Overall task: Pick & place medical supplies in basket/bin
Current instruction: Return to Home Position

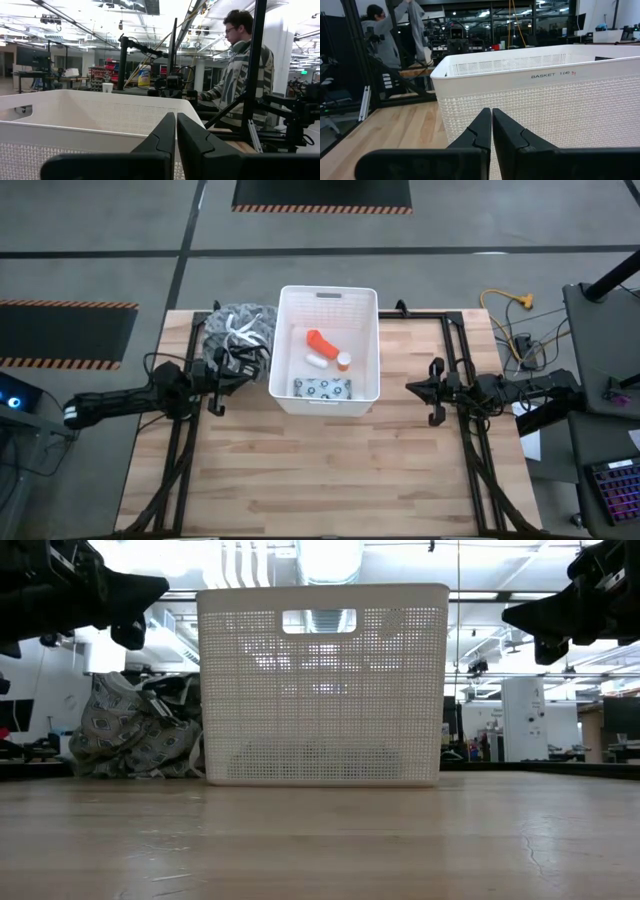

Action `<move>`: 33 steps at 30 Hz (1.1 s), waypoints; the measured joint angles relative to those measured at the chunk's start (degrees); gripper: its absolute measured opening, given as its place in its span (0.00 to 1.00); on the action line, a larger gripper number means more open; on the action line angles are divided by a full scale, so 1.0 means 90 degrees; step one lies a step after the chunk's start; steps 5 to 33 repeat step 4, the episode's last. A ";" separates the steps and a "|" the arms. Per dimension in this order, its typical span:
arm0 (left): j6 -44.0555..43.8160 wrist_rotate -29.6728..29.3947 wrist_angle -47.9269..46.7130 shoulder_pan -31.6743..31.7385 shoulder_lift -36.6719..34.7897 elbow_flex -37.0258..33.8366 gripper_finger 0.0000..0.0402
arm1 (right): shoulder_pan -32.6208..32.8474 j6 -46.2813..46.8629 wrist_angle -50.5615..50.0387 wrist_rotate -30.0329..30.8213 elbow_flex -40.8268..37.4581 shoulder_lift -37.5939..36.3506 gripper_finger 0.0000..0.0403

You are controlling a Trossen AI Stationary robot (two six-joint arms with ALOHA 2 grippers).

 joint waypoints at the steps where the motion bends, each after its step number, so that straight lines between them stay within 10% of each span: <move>1: 0.0000 0.0000 0.0001 -0.0002 0.0000 0.0000 0.00 | 0.0001 0.0000 0.0000 0.0000 0.0000 0.0000 0.02; 33: 0.0000 0.0001 0.0000 0.0000 0.0000 0.0000 0.00 | 0.0001 0.0000 0.0000 0.0000 0.0000 0.0002 0.02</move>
